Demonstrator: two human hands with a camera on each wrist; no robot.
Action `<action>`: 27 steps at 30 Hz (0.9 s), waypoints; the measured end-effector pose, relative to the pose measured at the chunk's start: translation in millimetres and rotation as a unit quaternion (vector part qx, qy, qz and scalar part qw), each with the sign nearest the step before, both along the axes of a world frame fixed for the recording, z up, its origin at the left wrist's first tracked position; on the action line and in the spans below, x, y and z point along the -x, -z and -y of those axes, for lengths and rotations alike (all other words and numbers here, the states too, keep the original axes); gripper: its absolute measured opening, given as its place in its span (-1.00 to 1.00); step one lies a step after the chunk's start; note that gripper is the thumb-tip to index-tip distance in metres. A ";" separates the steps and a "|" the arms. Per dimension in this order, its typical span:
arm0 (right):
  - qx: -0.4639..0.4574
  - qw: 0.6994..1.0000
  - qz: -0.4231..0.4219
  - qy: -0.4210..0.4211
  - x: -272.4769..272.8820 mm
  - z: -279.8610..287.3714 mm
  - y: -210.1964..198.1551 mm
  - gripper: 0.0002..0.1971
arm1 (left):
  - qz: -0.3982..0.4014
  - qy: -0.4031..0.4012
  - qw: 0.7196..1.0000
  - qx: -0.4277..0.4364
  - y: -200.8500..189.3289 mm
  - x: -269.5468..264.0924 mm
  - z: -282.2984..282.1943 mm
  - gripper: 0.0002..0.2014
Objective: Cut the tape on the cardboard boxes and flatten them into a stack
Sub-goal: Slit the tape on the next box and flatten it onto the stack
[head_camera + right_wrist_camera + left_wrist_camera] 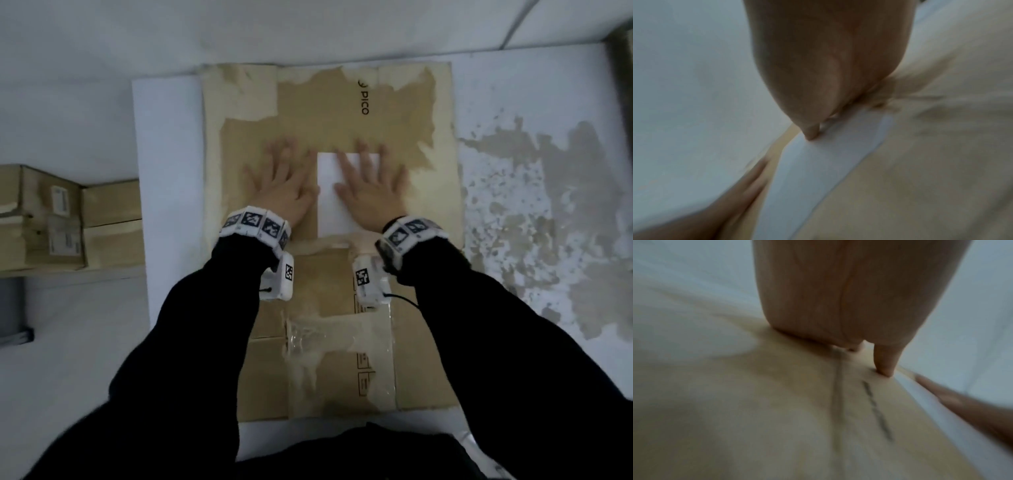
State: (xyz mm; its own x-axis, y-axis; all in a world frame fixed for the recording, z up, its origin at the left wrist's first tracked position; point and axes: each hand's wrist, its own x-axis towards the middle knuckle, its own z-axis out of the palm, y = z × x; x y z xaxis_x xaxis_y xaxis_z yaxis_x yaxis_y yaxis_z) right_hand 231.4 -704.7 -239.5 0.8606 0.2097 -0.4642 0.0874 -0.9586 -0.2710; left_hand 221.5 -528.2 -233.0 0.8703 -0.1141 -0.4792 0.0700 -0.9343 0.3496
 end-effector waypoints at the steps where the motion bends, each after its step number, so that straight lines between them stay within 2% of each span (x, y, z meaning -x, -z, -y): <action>1: -0.002 0.999 -0.002 0.033 1.1 14.2 -2.6 -0.43 | -0.009 -0.048 0.999 -0.006 -0.8 3.8 -11.3 -0.25; 4: 0.007 0.988 0.019 0.150 13.9 70.4 -5.4 -0.33 | -0.012 -0.212 0.977 -0.001 -5.1 24.8 -41.3 -0.01; 6: -0.013 0.977 0.024 0.214 32.0 95.9 -11.6 -0.30 | 0.003 -0.292 0.956 0.021 -10.2 47.0 -49.7 0.01; 10: -0.057 0.949 0.105 0.291 90.9 102.9 -20.0 -0.34 | 0.075 -0.439 0.895 -0.020 -14.4 105.0 -44.5 -0.10; 13: -0.114 0.911 0.061 0.392 108.8 108.8 -18.1 -0.38 | 0.081 -0.523 0.849 -0.006 -12.2 134.6 -41.7 -0.24; 15: -0.156 0.899 0.012 0.409 103.9 115.9 -23.4 -0.43 | 0.071 -0.538 0.840 0.024 -14.1 140.8 -48.6 -0.26; 18: -0.221 0.908 -0.016 0.356 103.6 117.9 -40.6 -0.58 | 0.093 -0.505 0.856 0.065 -29.9 146.0 -52.5 -0.35; 23: -0.278 0.912 0.024 0.302 106.9 144.5 -84.6 -0.69 | 0.195 -0.492 0.844 0.083 -77.4 149.6 -9.3 -0.46; 27: -0.296 0.906 0.082 0.291 97.8 234.1 -128.6 -0.70 | 0.233 -0.459 0.846 0.140 -117.4 134.6 59.7 -0.43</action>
